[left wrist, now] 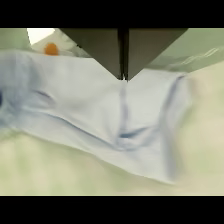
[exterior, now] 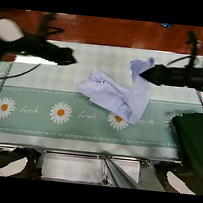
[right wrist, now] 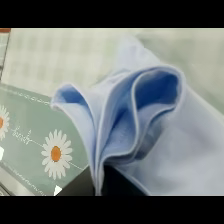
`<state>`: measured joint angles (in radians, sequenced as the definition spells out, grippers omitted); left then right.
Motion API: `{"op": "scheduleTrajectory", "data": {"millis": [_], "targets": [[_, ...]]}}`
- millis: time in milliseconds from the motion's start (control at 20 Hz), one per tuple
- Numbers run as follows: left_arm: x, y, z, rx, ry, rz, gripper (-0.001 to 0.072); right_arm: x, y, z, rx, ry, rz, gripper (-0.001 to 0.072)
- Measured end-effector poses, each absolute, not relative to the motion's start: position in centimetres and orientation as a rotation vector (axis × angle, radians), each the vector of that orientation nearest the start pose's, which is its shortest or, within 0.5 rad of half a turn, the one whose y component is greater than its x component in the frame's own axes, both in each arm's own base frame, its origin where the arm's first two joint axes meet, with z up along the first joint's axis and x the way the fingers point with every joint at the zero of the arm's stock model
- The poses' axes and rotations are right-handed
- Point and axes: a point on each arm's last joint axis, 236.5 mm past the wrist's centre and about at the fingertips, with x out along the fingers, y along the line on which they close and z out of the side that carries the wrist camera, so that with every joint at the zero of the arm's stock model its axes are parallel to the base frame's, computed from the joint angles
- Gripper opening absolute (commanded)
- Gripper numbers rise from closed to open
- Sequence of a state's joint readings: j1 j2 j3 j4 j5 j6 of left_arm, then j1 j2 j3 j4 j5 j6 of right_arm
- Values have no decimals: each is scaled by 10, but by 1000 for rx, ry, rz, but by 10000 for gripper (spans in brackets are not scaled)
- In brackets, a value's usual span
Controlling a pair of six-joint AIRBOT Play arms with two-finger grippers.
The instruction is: Fold the shirts.
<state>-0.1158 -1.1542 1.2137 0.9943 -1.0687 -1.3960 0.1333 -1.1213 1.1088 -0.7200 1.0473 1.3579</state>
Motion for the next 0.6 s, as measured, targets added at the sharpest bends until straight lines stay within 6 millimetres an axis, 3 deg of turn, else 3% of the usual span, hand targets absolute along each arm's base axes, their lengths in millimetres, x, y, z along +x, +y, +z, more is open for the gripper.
{"op": "scheduleTrajectory", "data": {"millis": [150,300,350,400,450,600], "targets": [[350,-104,124,-350,861,-362,16,395,260,105,511,1020,716,17],[310,-86,109,-396,822,-296,16,418,312,79,510,1066,759,20],[302,-85,102,-412,818,-284,16,424,326,69,510,1081,765,128],[295,-85,95,-431,819,-279,16,429,340,58,520,1100,767,335],[290,-86,89,-452,823,-279,16,435,350,48,525,1107,765,401],[282,-88,72,-499,842,-270,16,447,365,29,553,1127,752,402]]}}
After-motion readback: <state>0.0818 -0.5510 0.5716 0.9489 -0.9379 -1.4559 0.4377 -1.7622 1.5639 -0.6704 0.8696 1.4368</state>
